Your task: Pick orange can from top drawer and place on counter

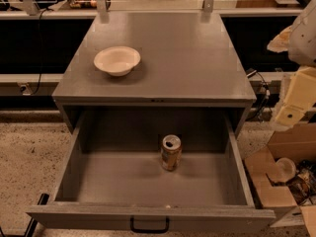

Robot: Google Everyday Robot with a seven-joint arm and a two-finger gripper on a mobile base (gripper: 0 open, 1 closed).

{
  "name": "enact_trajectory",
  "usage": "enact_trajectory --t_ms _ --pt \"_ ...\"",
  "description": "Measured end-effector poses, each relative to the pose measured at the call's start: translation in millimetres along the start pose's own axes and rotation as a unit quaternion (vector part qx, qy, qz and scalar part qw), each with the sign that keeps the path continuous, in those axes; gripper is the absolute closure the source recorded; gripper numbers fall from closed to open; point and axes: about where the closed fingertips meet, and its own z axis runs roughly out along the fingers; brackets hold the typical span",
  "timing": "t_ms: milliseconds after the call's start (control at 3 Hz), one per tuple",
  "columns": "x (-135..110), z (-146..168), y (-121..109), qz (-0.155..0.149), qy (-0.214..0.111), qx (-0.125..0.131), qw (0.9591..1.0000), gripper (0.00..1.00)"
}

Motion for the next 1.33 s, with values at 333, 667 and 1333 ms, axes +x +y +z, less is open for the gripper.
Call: enact_trajectory --t_ms 333,667,1333 --pt "0 0 0 0.000 0.000 0.000 1.0000 0.00" --pt "-6 36 8 0.013 -0.048 -0.008 0.9987 0.00" --pt "-24 113 69 0.019 -0.163 -0.040 0.9856 0.00"
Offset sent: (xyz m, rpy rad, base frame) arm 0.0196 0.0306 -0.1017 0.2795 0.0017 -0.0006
